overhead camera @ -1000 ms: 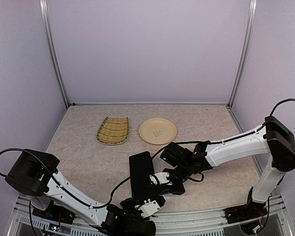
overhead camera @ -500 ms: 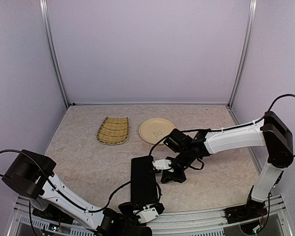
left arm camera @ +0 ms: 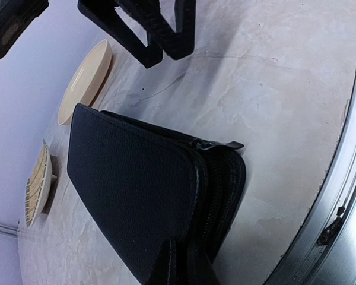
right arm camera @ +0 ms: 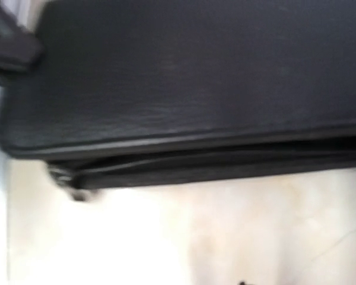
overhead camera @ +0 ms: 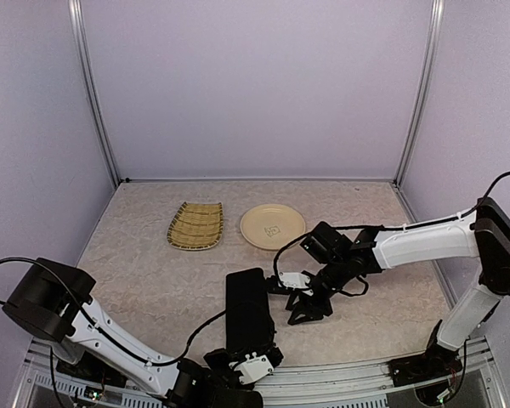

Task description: Sort the hair-cutting tools

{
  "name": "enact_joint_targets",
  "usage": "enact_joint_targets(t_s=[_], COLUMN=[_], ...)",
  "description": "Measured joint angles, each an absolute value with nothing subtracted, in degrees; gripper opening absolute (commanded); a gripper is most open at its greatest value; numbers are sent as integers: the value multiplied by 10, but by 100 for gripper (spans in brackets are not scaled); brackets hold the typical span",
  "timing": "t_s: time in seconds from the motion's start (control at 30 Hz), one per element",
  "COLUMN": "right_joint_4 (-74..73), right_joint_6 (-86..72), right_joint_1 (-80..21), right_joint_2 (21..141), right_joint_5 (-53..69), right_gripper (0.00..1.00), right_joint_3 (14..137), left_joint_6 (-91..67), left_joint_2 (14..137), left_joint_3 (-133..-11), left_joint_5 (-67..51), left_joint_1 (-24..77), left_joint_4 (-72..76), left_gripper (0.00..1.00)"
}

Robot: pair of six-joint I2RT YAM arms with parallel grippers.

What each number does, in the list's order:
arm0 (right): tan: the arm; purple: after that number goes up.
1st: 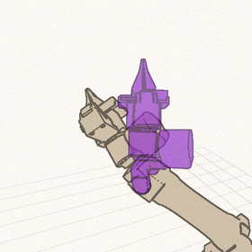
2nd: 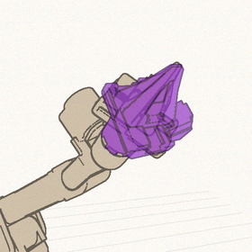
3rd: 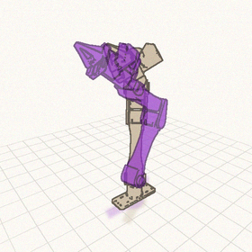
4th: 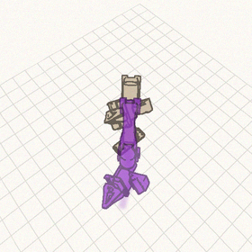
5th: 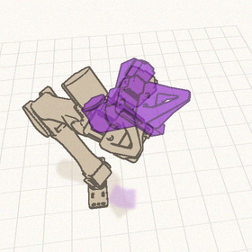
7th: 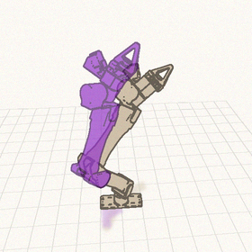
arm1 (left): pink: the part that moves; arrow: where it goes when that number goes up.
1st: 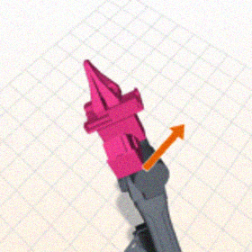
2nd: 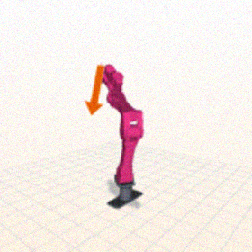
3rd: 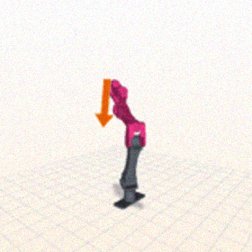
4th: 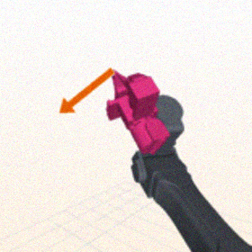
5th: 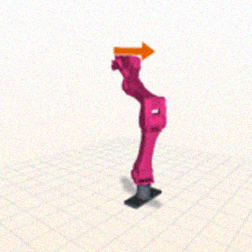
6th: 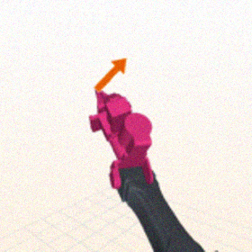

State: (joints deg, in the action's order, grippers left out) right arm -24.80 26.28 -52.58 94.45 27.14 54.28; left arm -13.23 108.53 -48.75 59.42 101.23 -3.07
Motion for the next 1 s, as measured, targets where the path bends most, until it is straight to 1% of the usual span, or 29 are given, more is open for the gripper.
enact_joint_targets(t_s=[0.13,0.33,0.73,1.0], right_joint_4=[-238,-225,-207,-200], right_joint_6=[254,243,225,211], right_joint_1=[-526,-528,-553,-558], right_joint_2=[932,959,1003,1015], right_joint_5=[302,347,379,378], right_gripper=[46,47,48,44], right_joint_3=[522,524,545,547], left_joint_6=[-153,-176,-201,-209], left_joint_2=[1085,1085,1082,1081], left_joint_3=[-490,-491,-493,-493], left_joint_5=[594,592,590,587], left_joint_1=[1004,988,983,981], left_joint_4=[-24,-6,-3,-5], left_gripper=[0,0,0,0])
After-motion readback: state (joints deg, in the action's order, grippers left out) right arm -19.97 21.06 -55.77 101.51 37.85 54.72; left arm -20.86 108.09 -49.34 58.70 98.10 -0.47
